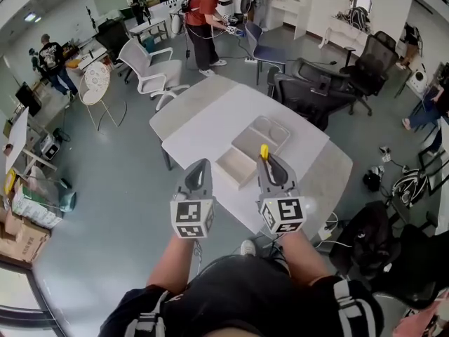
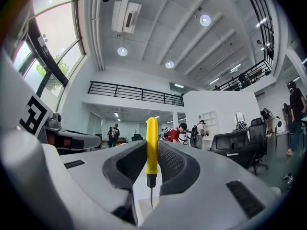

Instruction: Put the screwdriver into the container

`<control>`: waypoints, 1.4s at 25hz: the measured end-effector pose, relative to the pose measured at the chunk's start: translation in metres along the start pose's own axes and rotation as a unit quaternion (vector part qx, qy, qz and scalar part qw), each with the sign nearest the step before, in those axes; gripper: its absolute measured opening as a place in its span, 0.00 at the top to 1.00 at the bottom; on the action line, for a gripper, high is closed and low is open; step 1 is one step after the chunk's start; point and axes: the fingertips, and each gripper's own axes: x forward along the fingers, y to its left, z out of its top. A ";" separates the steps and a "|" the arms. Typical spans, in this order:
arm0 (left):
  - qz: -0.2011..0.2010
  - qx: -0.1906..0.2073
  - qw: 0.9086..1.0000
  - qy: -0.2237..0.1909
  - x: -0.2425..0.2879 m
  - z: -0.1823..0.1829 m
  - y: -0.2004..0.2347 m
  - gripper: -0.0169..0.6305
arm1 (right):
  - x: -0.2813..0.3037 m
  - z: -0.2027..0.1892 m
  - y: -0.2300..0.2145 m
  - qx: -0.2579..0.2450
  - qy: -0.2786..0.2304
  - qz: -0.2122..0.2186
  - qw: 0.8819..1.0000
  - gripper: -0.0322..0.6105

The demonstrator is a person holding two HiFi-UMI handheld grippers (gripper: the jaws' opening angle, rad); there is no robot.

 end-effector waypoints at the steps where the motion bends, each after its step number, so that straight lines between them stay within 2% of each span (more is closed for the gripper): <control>1: 0.000 0.000 1.000 0.001 0.011 0.000 -0.001 0.96 | 0.008 -0.002 -0.008 0.001 0.001 0.002 1.000 0.85; 5: 0.006 0.002 1.000 0.010 0.055 0.000 -0.001 0.96 | 0.042 -0.011 -0.033 0.008 0.006 0.016 1.000 0.85; 10: 0.015 0.001 1.000 0.017 0.090 0.001 0.000 0.96 | 0.072 -0.019 -0.044 0.009 0.014 0.048 0.999 0.85; 16: 0.009 0.003 1.000 0.018 0.117 -0.005 0.009 0.96 | 0.094 -0.035 -0.051 0.005 0.027 0.045 0.999 0.85; 20: 0.002 -0.001 1.000 0.023 0.127 -0.013 0.033 0.96 | 0.110 -0.048 -0.043 0.001 0.039 0.034 0.999 0.85; 27: -0.035 -0.001 0.999 0.027 0.151 -0.024 0.082 0.96 | 0.149 -0.082 -0.022 -0.004 0.074 0.007 0.997 0.85; 35: -0.031 -0.038 0.998 0.037 0.165 -0.042 0.127 0.96 | 0.179 -0.133 -0.012 -0.011 0.131 0.013 0.991 0.85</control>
